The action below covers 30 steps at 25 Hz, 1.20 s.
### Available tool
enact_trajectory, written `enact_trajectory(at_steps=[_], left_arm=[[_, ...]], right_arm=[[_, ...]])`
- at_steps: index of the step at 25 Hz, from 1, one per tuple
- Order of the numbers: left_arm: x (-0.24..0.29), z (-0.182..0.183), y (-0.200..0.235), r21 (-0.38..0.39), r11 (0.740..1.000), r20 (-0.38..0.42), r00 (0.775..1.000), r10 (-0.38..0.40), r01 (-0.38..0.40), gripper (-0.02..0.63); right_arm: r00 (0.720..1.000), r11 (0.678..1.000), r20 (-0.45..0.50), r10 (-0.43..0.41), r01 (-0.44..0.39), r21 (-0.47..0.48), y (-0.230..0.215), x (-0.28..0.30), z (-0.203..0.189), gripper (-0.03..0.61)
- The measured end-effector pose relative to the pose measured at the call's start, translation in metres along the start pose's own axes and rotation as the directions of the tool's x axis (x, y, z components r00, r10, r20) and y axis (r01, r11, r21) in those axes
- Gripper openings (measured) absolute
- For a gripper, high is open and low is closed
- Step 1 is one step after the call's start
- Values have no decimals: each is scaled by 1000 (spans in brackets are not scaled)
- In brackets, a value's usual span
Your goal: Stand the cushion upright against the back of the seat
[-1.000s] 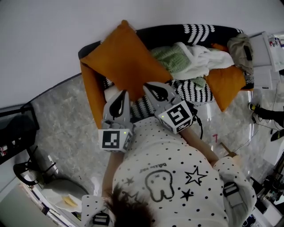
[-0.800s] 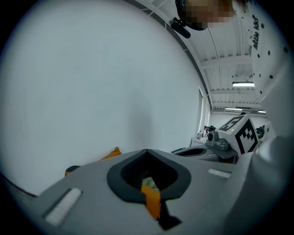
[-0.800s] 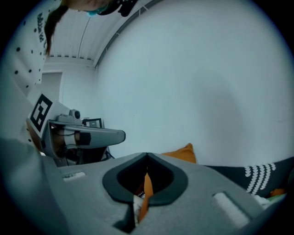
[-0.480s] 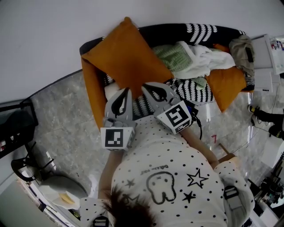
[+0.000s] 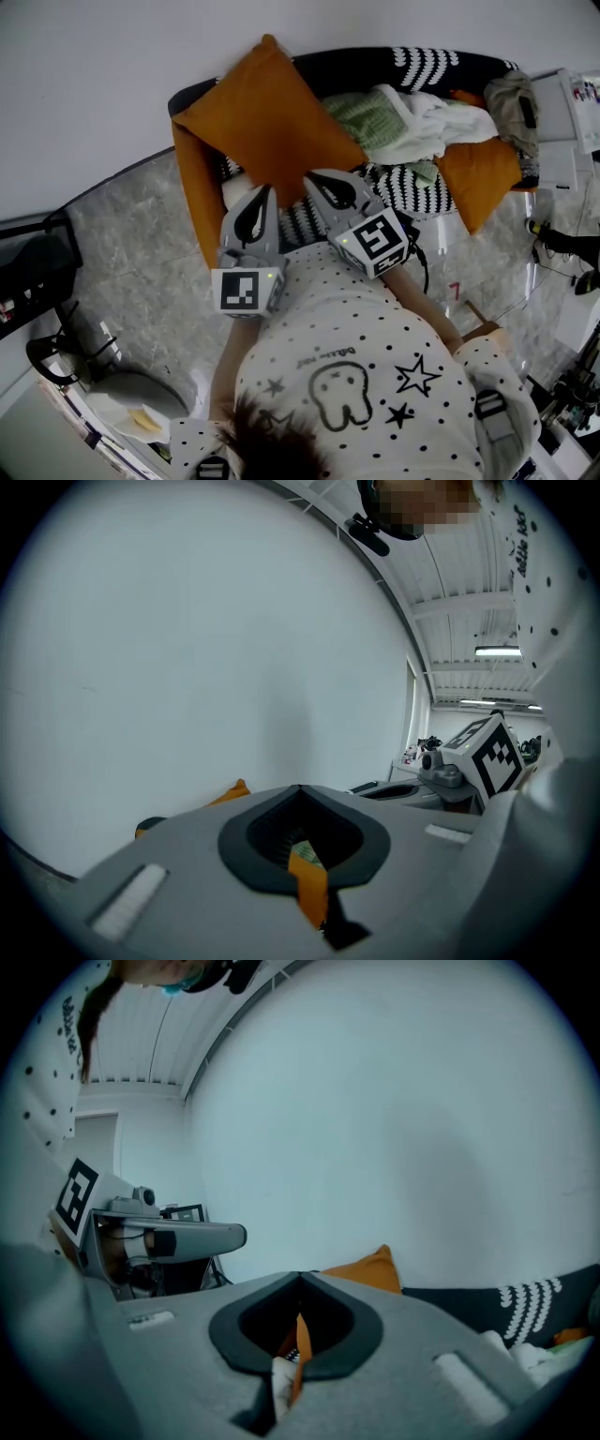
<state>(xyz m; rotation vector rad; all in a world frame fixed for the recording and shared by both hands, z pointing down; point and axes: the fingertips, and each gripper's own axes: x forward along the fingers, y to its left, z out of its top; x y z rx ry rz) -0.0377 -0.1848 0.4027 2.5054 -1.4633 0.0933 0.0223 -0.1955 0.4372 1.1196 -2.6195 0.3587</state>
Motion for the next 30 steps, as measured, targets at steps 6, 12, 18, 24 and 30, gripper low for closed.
enact_trajectory(at_steps=[6, 12, 18, 24, 30], left_arm=[[5, 2, -4, 6, 1000, -17, 1000, -10, 10, 3], [6, 5, -5, -21, 1000, -23, 1000, -10, 10, 3], [7, 8, -4, -19, 1000, -15, 1000, -9, 9, 3], [6, 6, -1, -32, 999, -26, 1000, -3, 2, 3], [8, 7, -1, -41, 999, -23, 1000, 3, -4, 3]], right_arm=[[1000, 1000, 0, 22, -22, -9, 0, 2, 0, 0], [998, 998, -14, 60, -61, -30, 8, 6, -1, 0], [996, 996, -15, 87, -87, -29, 14, 8, 2, 0], [995, 995, -23, 96, -97, -28, 15, 10, 1, 0], [995, 994, -25, 102, -102, -27, 14, 10, 1, 0]])
